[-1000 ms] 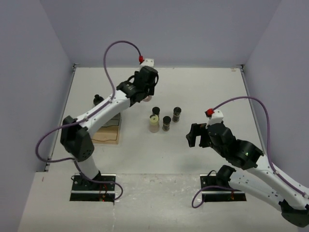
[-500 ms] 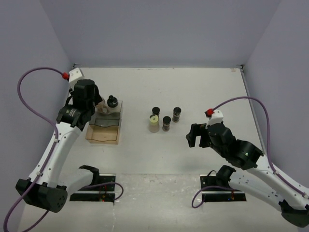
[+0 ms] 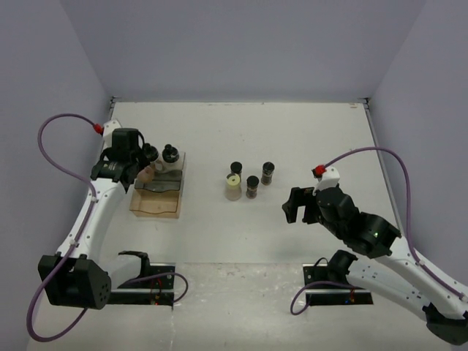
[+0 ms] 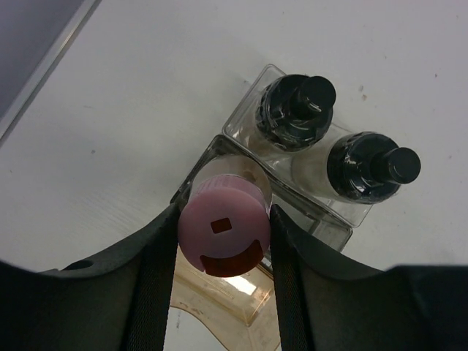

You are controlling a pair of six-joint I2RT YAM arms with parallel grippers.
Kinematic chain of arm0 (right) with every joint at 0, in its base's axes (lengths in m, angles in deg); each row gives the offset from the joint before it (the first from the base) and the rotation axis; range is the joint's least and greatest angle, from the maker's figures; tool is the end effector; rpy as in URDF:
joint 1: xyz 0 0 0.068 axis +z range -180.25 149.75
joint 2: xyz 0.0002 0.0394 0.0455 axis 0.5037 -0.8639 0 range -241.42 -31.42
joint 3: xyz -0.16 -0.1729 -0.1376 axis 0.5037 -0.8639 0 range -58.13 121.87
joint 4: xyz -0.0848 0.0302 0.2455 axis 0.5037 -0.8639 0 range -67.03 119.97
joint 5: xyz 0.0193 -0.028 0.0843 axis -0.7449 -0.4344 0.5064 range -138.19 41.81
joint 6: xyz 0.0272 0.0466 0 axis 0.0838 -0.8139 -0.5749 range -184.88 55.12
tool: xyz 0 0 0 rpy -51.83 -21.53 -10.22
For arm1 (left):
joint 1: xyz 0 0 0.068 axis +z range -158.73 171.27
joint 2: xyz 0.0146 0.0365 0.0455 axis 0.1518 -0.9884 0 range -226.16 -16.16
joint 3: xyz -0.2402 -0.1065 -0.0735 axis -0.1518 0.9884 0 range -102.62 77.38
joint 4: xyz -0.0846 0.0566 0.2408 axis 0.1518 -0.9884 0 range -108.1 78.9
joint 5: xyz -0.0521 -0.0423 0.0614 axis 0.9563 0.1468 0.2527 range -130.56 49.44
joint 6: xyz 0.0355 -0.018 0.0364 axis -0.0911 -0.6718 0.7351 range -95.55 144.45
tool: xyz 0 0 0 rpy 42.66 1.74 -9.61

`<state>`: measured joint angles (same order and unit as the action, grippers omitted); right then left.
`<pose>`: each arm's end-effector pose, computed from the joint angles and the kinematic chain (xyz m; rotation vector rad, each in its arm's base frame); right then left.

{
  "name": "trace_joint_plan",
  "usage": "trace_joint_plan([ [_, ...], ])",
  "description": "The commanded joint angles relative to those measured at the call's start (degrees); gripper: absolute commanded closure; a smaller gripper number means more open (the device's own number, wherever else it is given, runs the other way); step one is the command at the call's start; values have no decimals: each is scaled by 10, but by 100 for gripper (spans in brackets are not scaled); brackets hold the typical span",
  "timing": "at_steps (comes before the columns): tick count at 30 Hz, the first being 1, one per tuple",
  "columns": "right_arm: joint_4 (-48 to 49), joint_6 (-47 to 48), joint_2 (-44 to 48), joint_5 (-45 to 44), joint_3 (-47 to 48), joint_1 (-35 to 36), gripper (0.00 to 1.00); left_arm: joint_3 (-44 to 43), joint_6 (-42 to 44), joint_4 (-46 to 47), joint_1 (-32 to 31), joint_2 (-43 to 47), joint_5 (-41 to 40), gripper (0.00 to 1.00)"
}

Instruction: Organize the condiment bottles

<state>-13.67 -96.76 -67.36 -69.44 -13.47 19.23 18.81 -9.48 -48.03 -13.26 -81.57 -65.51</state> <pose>0.0925 0.0884 0.3035 -0.1213 2.1606 0.4255 0.2377 -0.0038 0.3104 -0.7743 2.1161 0.1532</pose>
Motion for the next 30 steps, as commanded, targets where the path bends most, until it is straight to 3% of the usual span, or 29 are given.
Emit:
trace_joint_plan([
  [1, 21, 1, -3, 6, -3, 1, 1, 8, -17, 48, 5, 8, 16, 100],
  [17, 21, 2, -17, 7, -2, 2, 1, 87, -31, 113, 6, -44, 3, 100],
  [18, 21, 3, -17, 9, -2, 2, 1, 86, -30, 114, 6, -46, 5, 85],
  [20, 22, 3, -20, 9, -2, 1, 1, 87, -24, 115, 6, -44, 6, 70],
  [22, 21, 3, -23, 10, -1, 2, 1, 86, -18, 118, 6, -42, 9, 45],
  [23, 21, 3, -24, 10, -1, 2, 1, 85, -18, 114, 6, -39, 7, 19],
  [26, 22, 3, -22, 10, -1, 2, 1, 79, -18, 107, 6, -33, 10, 4],
  [30, 21, 3, -20, 9, -2, 2, 1, 67, -15, 95, 6, -10, 23, 0],
])
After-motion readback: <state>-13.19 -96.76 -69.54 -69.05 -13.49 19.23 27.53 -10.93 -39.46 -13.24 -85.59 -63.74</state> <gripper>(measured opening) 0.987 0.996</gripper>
